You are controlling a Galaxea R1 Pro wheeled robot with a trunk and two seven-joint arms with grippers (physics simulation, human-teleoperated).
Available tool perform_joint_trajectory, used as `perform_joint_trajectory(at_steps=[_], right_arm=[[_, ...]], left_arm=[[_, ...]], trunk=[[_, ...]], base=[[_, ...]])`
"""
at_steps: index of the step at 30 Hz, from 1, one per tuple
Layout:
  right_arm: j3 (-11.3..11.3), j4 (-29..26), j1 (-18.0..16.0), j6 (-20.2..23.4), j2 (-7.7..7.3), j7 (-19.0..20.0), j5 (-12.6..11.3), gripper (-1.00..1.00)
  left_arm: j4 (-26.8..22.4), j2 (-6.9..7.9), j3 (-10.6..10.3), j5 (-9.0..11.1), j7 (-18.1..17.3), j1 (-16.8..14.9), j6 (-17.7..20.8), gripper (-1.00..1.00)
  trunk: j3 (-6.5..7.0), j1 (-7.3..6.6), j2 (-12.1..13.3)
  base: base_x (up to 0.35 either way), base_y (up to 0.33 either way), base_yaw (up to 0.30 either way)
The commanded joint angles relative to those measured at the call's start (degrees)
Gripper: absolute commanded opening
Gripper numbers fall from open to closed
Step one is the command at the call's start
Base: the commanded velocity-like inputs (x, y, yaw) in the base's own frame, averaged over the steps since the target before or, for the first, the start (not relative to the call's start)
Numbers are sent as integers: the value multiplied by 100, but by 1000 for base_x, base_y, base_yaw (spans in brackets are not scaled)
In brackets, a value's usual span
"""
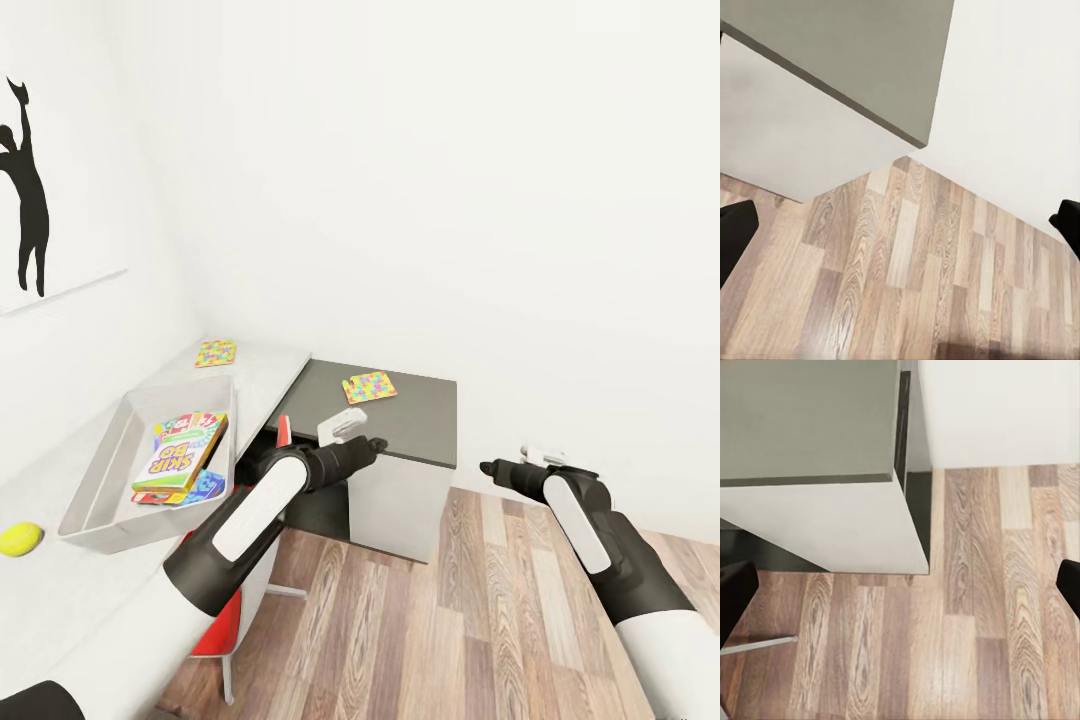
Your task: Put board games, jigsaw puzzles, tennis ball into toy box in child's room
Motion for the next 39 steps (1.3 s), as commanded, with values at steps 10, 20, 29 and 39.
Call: perform_joint_trajectory(at_steps=[10, 20, 29, 39], right_arm=[[50, 248, -27, -32, 25, -48, -30, 100], [42, 254, -31, -57, 33, -44, -21, 100], [62, 254, -31, -65, 35, -47, -19, 100], [71, 254, -31, -65, 35, -47, -18, 100]], left_arm=[[-57, -2, 149, 81, 106, 8, 42, 100], [-95, -1, 203, 174, 130, 11, 393, 100], [-99, -3, 212, 204, 131, 12, 489, 100], [-100, 0, 216, 216, 131, 12, 515, 100]], trunk=[[-12, 4, -13], [-12, 4, -13], [-12, 4, -13], [-12, 4, -13]], base=[[0, 0, 0], [163, 0, -11], [296, -1, -155], [328, -36, -248]])
